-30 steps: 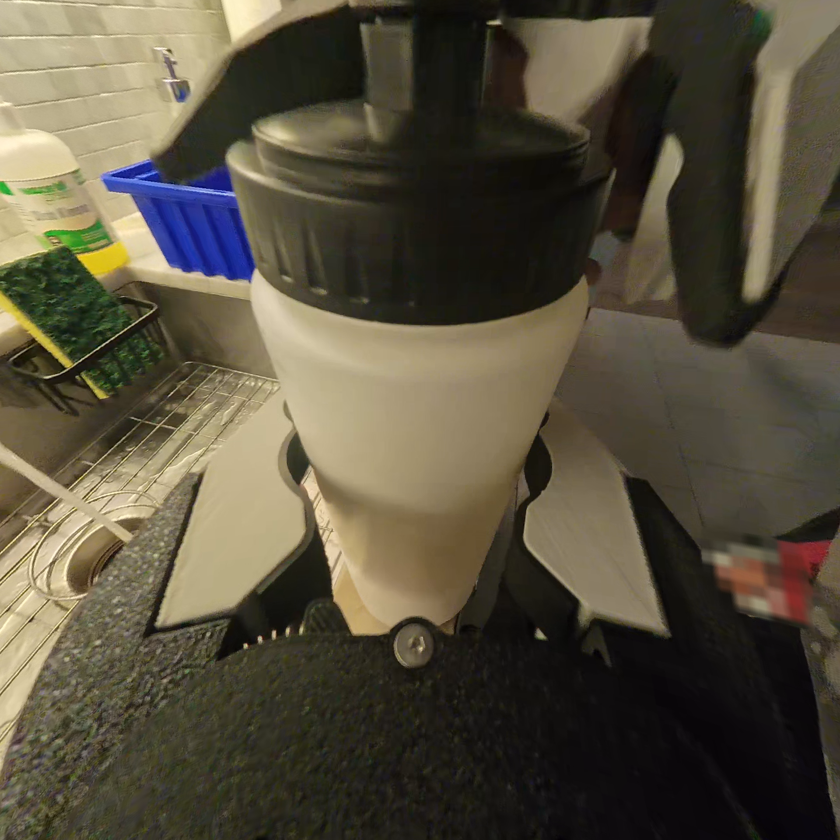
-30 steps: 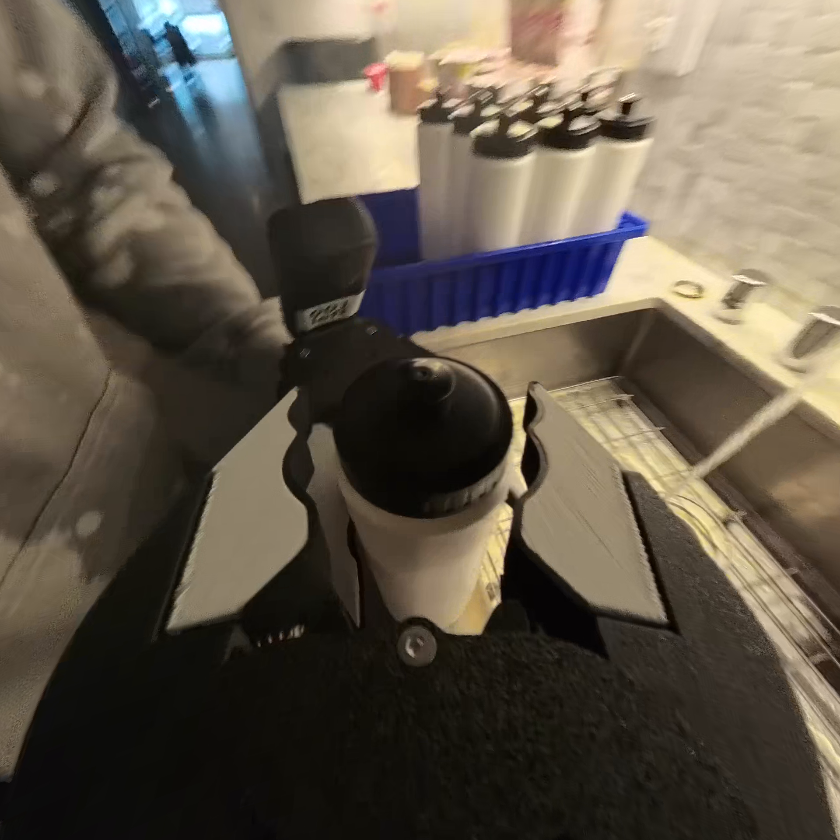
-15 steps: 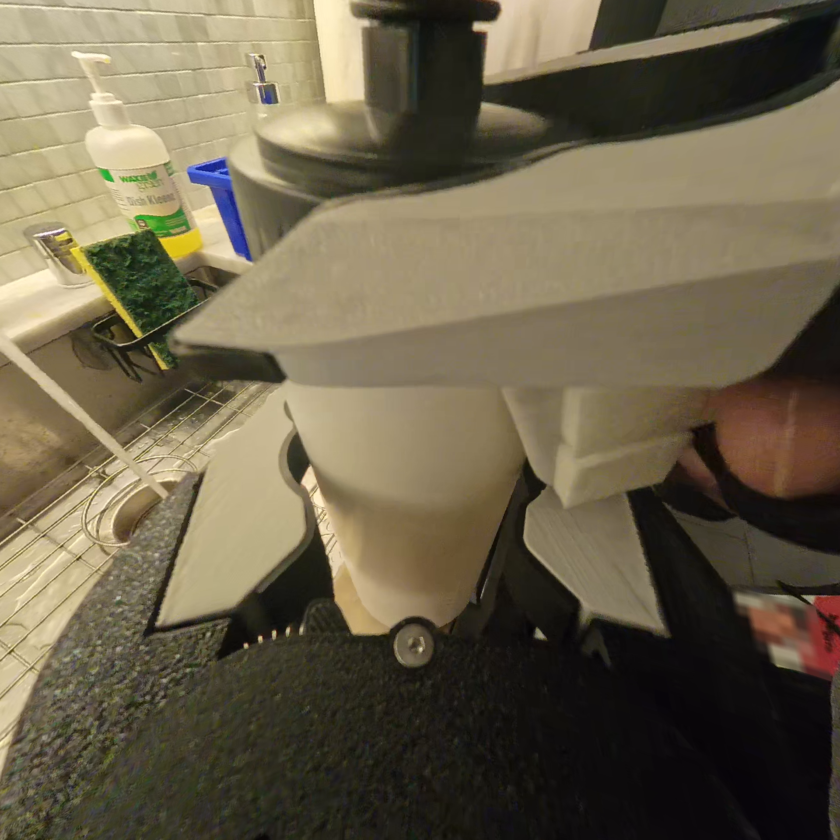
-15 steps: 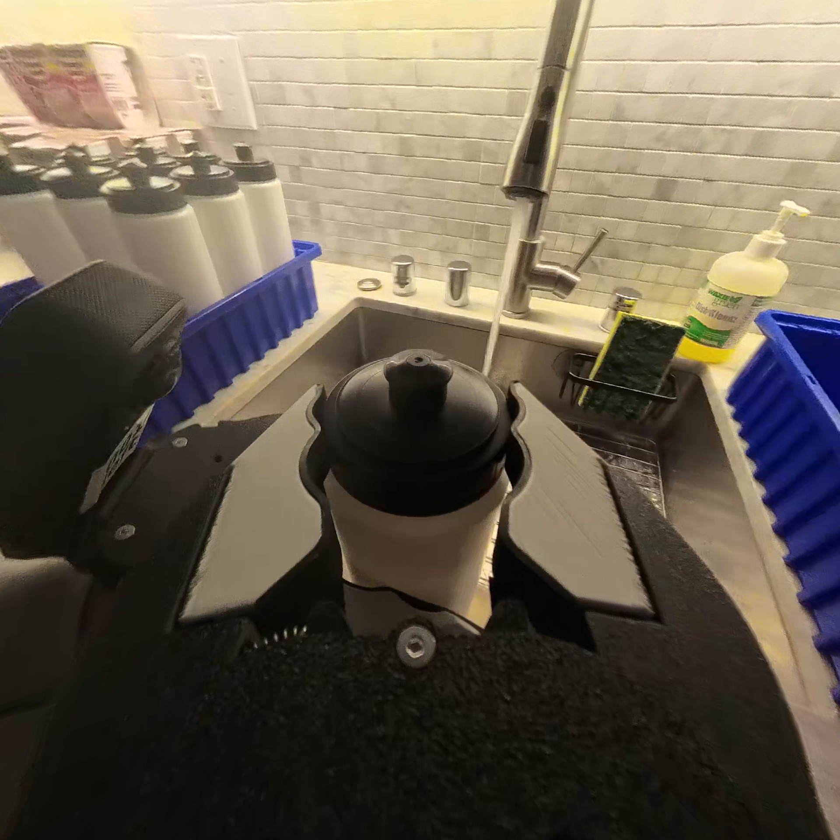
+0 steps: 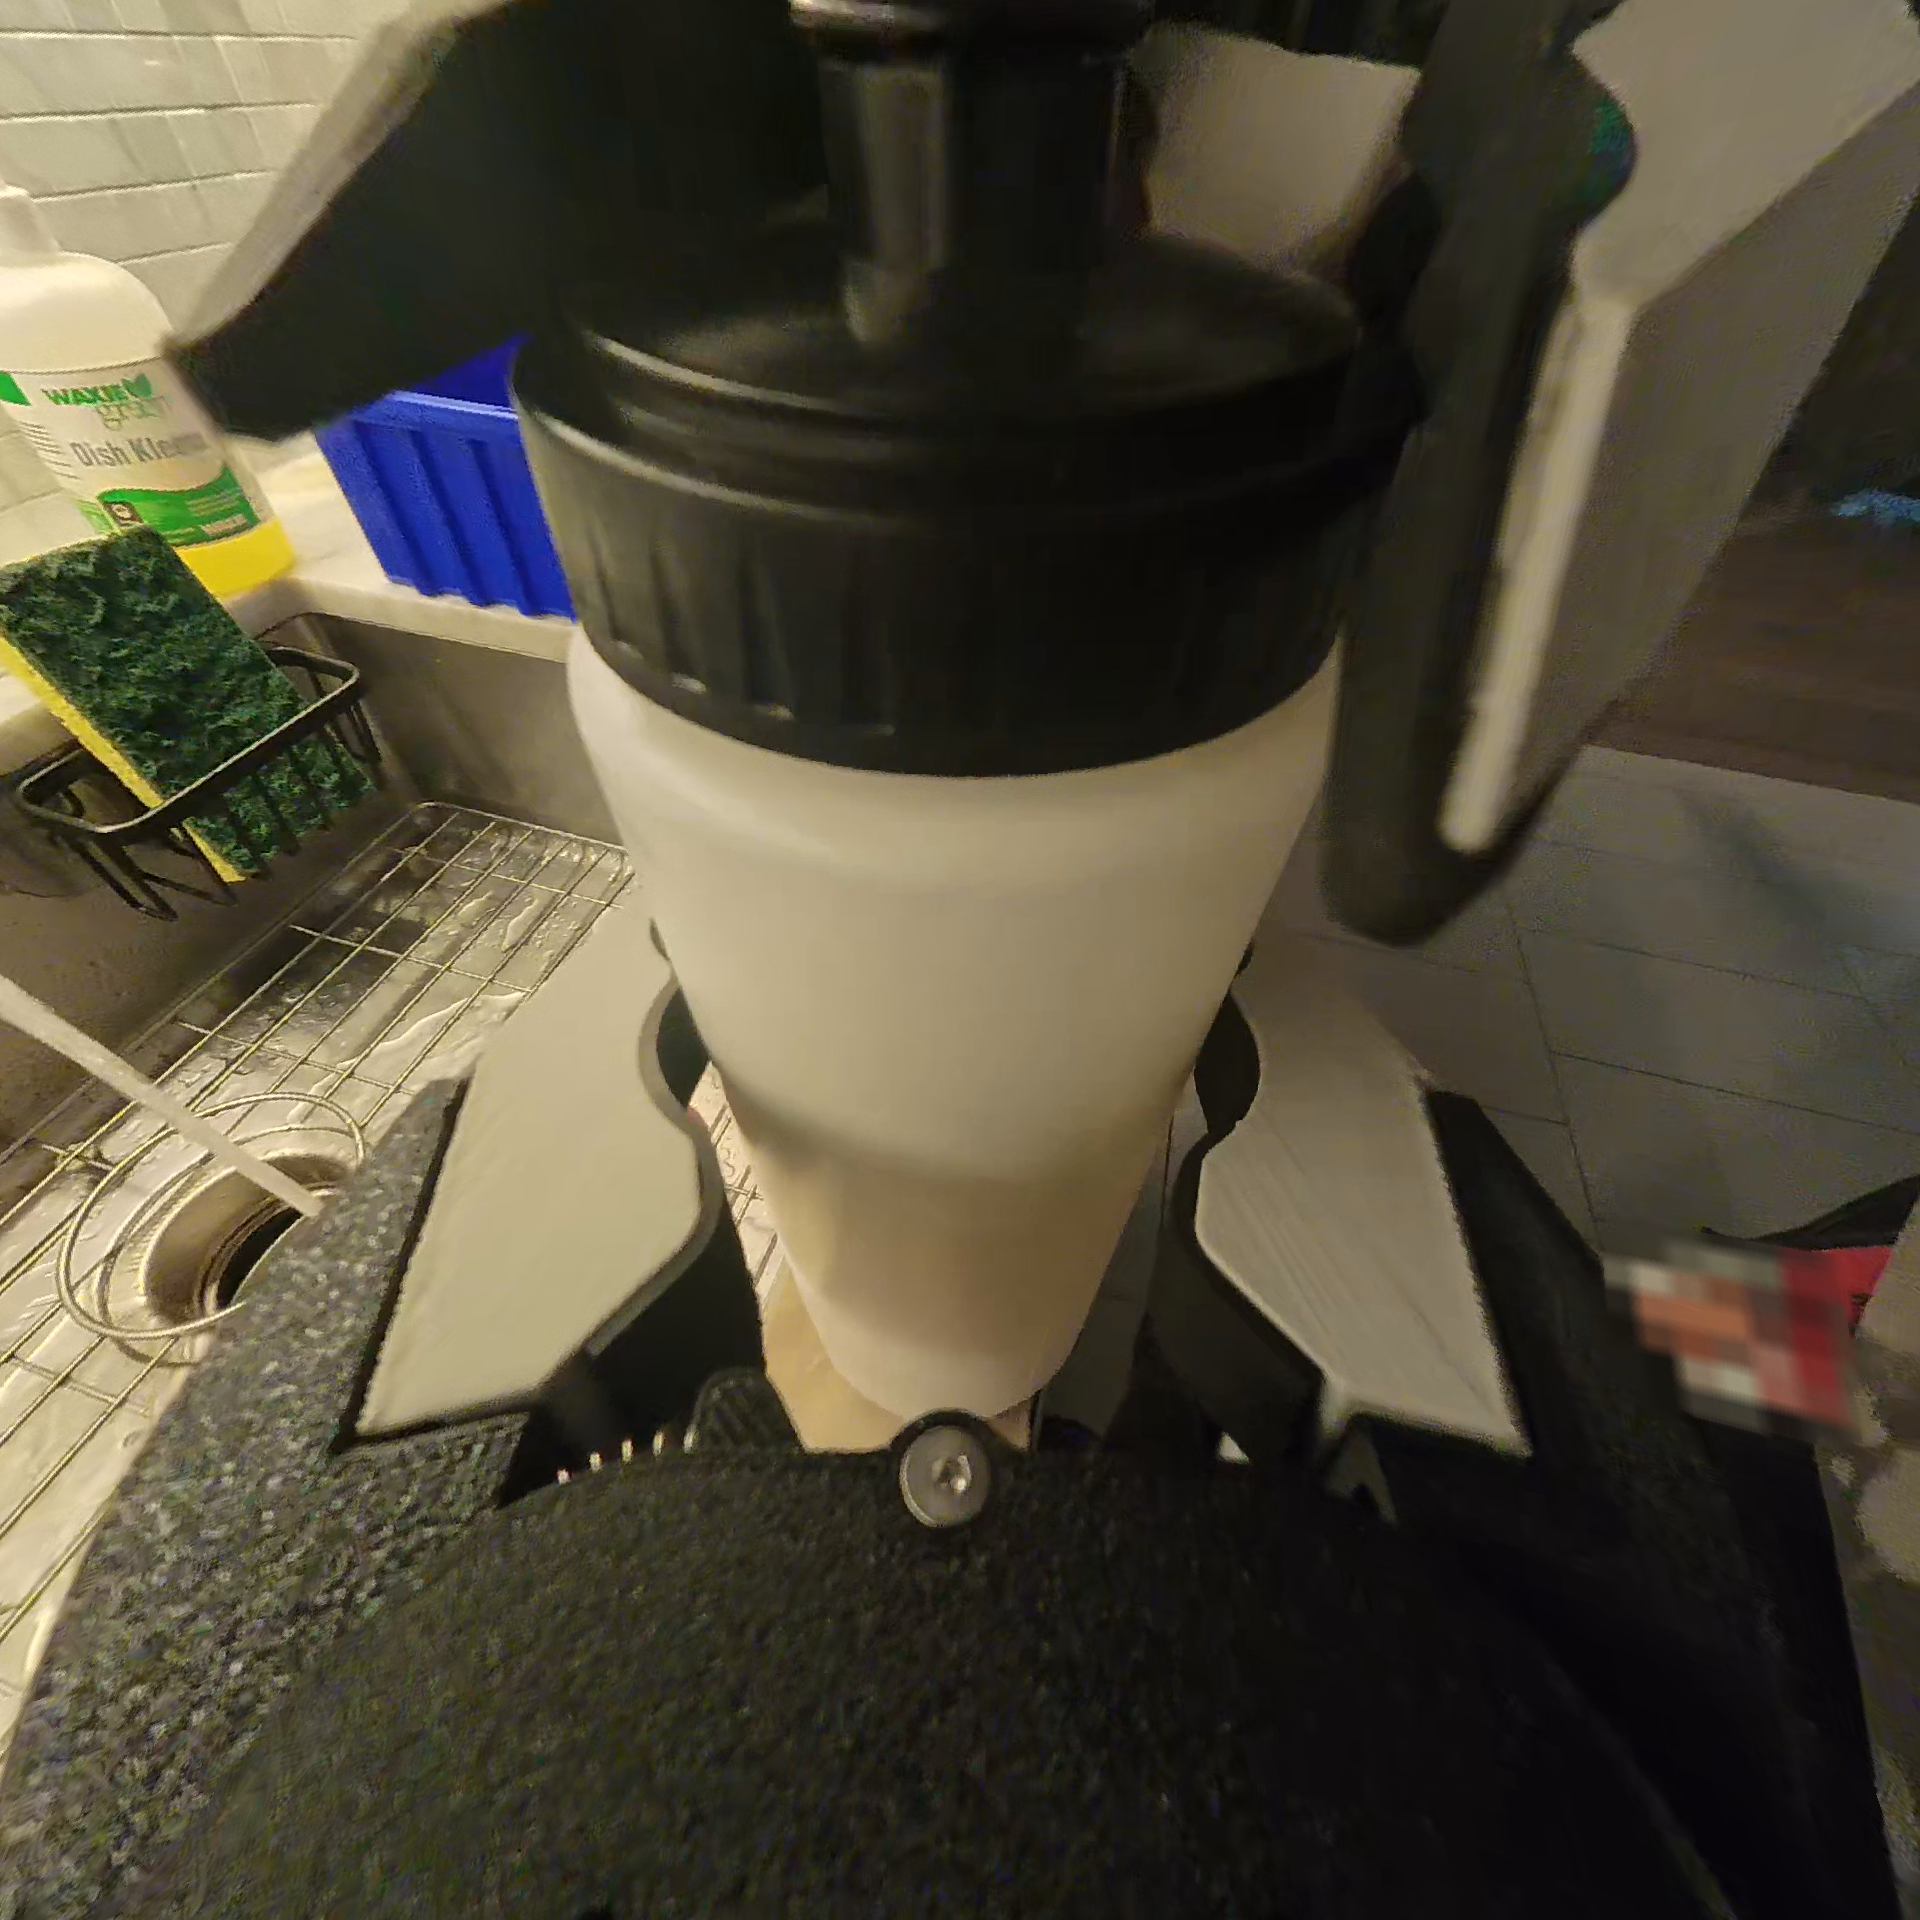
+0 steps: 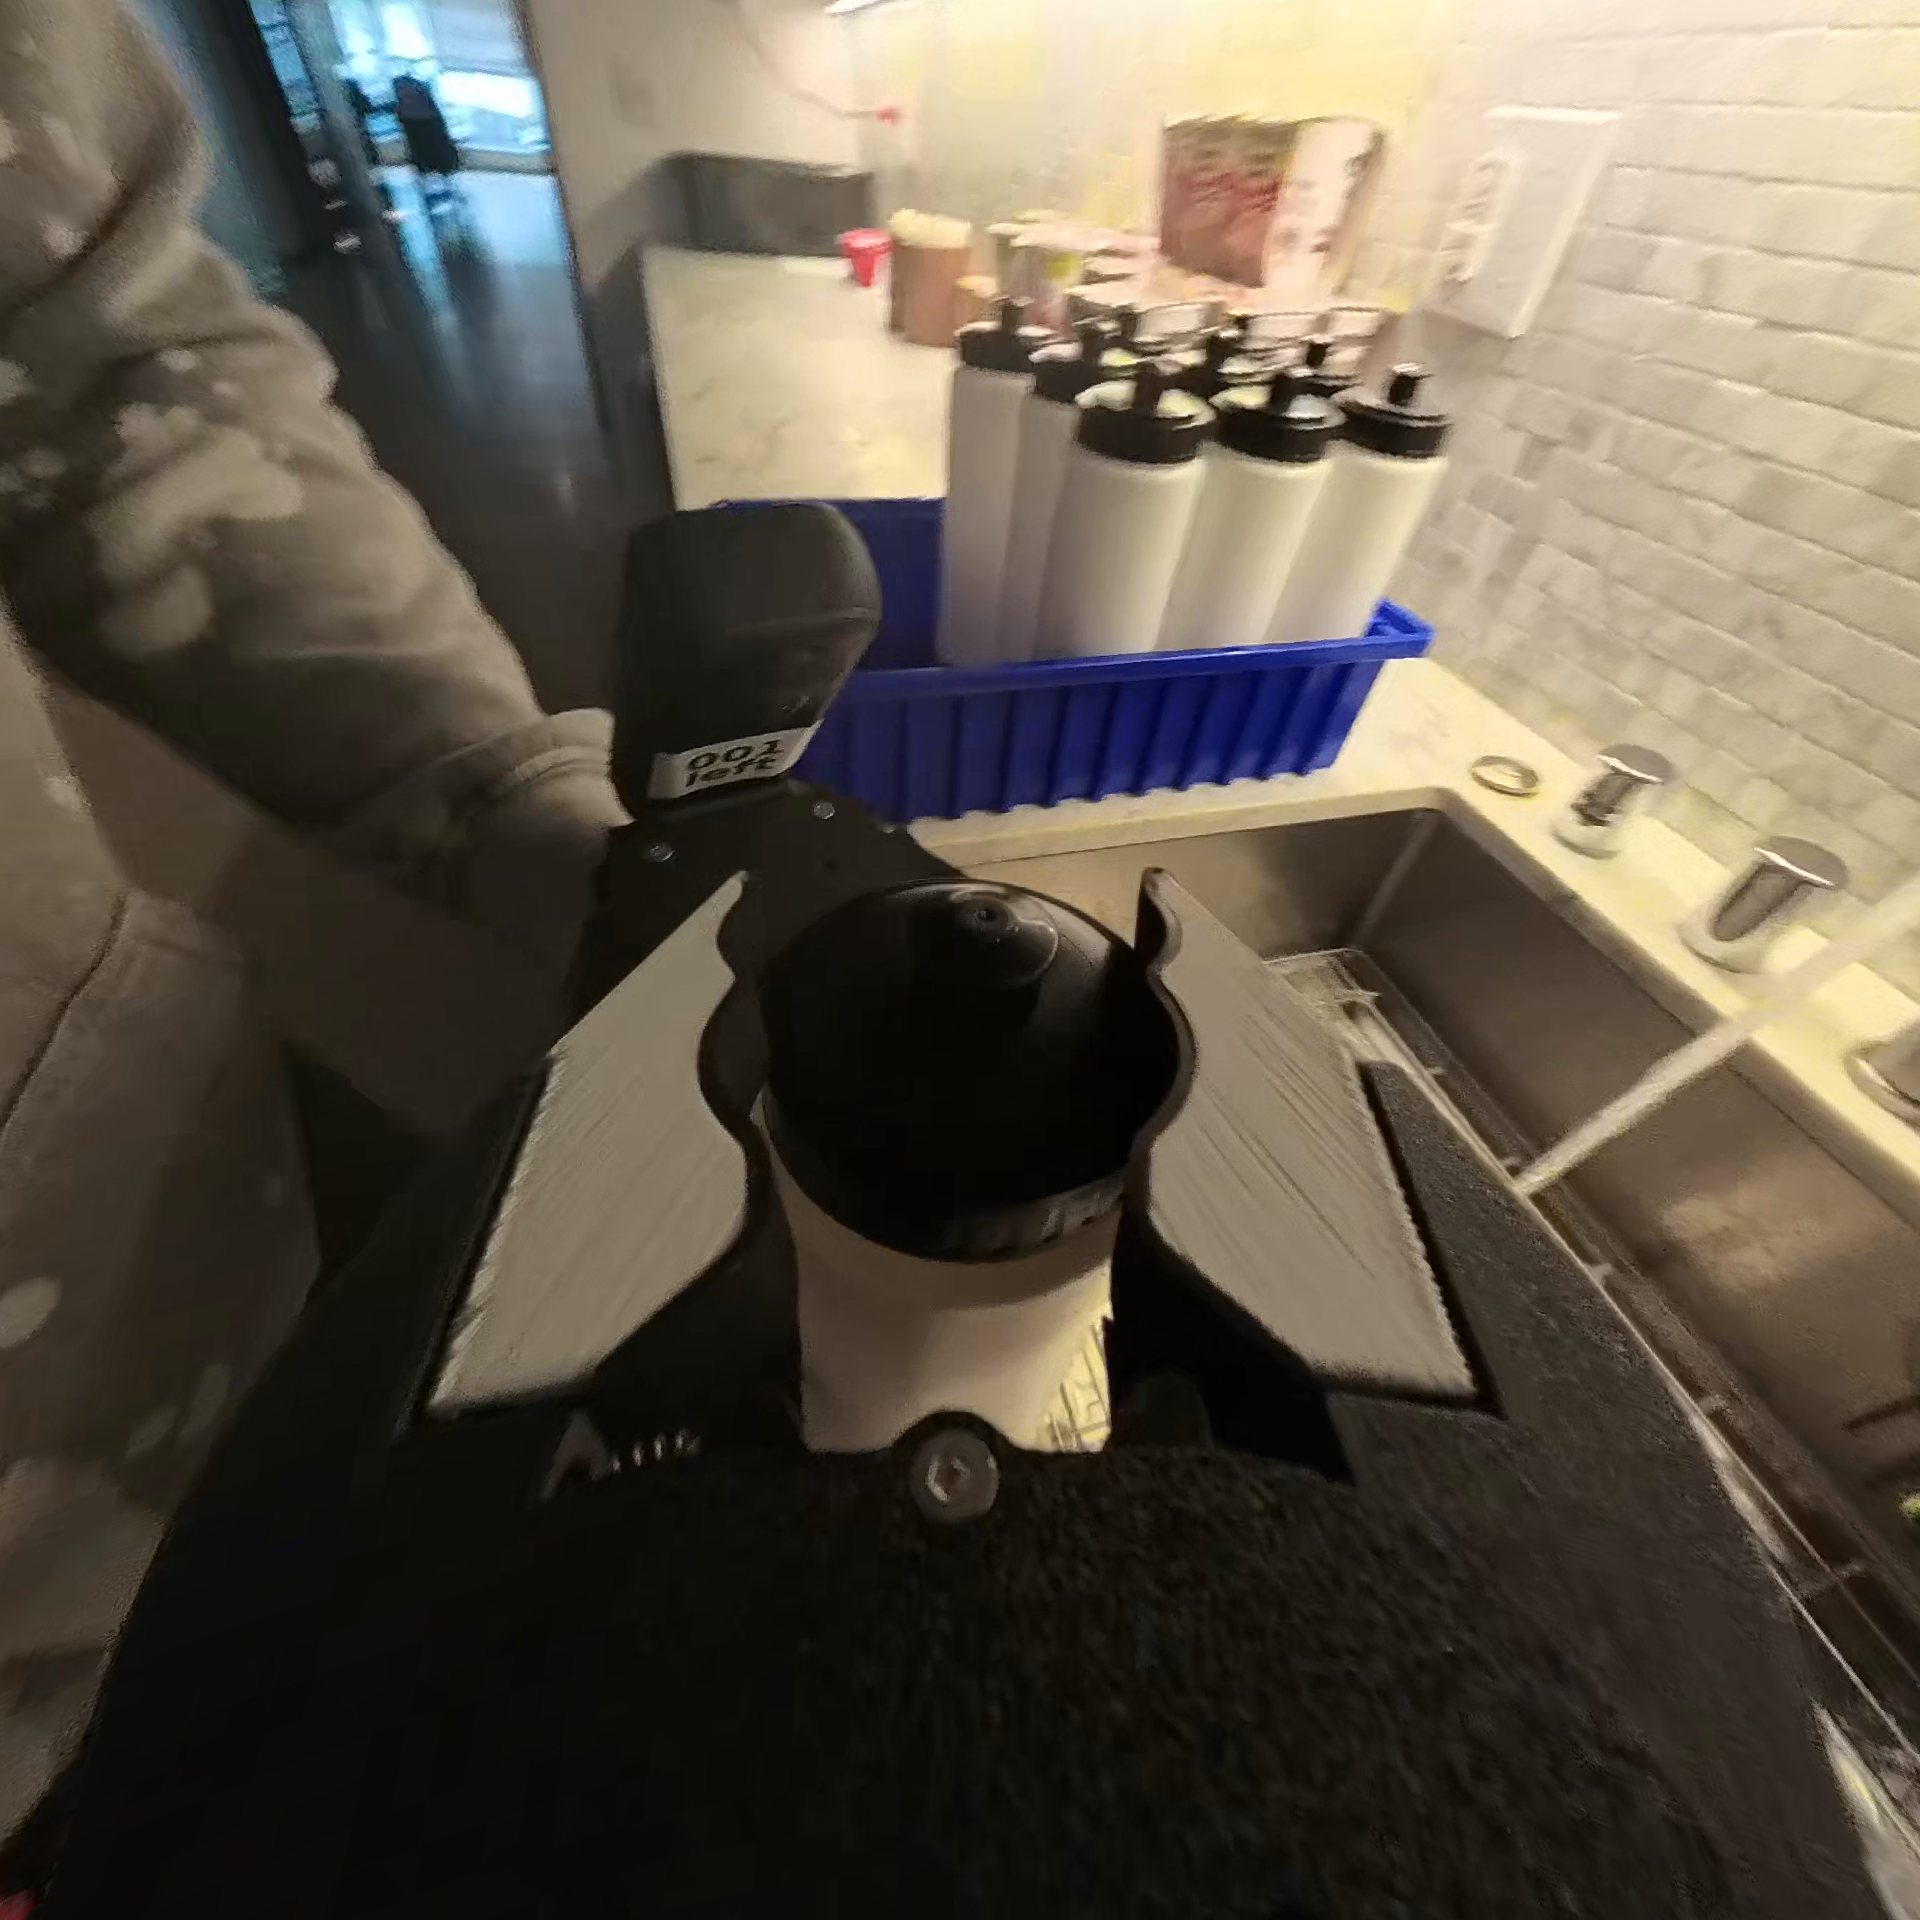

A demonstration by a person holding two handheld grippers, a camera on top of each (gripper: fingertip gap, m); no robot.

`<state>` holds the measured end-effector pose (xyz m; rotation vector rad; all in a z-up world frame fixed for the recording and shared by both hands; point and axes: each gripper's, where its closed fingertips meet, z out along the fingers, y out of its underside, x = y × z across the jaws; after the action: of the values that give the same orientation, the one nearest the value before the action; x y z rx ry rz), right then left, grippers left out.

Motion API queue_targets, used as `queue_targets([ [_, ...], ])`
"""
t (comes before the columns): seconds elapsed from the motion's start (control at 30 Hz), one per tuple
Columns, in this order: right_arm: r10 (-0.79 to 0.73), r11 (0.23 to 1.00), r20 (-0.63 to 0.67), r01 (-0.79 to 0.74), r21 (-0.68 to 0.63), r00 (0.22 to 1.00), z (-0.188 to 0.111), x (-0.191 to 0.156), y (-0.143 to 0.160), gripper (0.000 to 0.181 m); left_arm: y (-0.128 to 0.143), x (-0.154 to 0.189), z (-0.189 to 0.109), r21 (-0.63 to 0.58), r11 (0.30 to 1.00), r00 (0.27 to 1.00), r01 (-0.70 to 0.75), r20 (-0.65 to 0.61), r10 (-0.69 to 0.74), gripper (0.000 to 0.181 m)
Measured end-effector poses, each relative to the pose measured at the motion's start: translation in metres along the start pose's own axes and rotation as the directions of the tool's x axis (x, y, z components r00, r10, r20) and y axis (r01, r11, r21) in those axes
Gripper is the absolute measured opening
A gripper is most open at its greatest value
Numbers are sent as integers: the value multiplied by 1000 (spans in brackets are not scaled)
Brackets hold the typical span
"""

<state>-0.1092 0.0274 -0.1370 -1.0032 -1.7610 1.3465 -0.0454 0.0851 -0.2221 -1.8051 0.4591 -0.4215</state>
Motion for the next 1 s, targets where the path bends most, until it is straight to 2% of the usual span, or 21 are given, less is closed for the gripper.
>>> queue_targets([
  [0.07, 23, 999, -144, -18, 33, 989, 0, 6, -2, 70, 0, -1, 0, 2, 1000, 1000, 7, 22, -7, 96],
  [0.13, 69, 996, -222, -56, 62, 973, -5, 10, -2, 70, -1, -1, 1, 7, 1000, 1000, 5, 29, -5, 96],
  [0.17, 92, 994, -214, -79, 69, 973, -7, 10, -2, 70, -1, 0, 2, 7, 1000, 1000, 2, 31, -2, 97],
  [0.23, 116, 992, -126, -109, 65, 985, -11, 8, -4, 85, -1, 1, 4, 12, 1000, 1000, -4, 26, 4, 97],
  [0.27, 112, 993, -75, -110, 38, 991, -13, 8, -3, 92, -1, 1, 4, 9, 1000, 1000, -5, 18, 5, 101],
  [0.33, 89, 996, 9, -88, -33, 996, -12, 5, 3, 101, -1, 2, 4, 4, 1000, 1000, -11, -2, 11, 97],
  [0.37, 79, 995, 44, -76, -63, 996, -9, 3, 6, 99, -1, 3, 4, 3, 1000, 1000, -16, -10, 16, 96],
  [0.4, 67, 995, 67, -62, -78, 995, -6, -1, 9, 87, -1, 4, 5, 1, 1000, 1000, -20, -17, 20, 96],
  [0.5, 57, 996, 36, -55, -75, 998, -1, 3, 10, 86, -1, 2, 4, 8, 1000, 1000, -5, -17, 5, 97],
  [0.6, 84, 996, -133, -88, -21, 988, 0, 11, 7, 85, -1, -1, 3, 8, 1000, 1000, 8, 17, -8, 97],
  [0.67, 108, 993, -292, -114, -7, 950, -2, 20, 8, 85, -1, -3, 4, 0, 1000, 998, 14, 63, -14, 100],
  [0.77, 150, 987, -578, -158, 38, 802, -13, 35, 10, 82, -2, -10, 6, 5, 999, 986, 33, 161, -33, 96],
  [0.8, 165, 985, -633, -164, 60, 756, -17, 37, 10, 80, -2, -12, 6, 7, 999, 983, 39, 181, -40, 95],
  [0.83, 182, 982, -644, -176, 74, 743, -19, 37, 11, 79, -2, -12, 6, 12, 999, 981, 41, 188, -43, 95],
  [0.9, 160, 984, -557, -175, 27, 815, -18, 34, 12, 78, -3, -12, 6, 20, 999, 985, 37, 169, -40, 96],
  [0.93, 158, 984, -455, -176, 2, 876, -15, 30, 13, 81, -3, -11, 7, 22, 999, 989, 30, 144, -33, 97],
  [1.0, 162, 981, -241, -182, -61, 957, -14, 24, 21, 98, -3, -7, 7, 16, 1000, 997, 9, 74, -10, 97],
])
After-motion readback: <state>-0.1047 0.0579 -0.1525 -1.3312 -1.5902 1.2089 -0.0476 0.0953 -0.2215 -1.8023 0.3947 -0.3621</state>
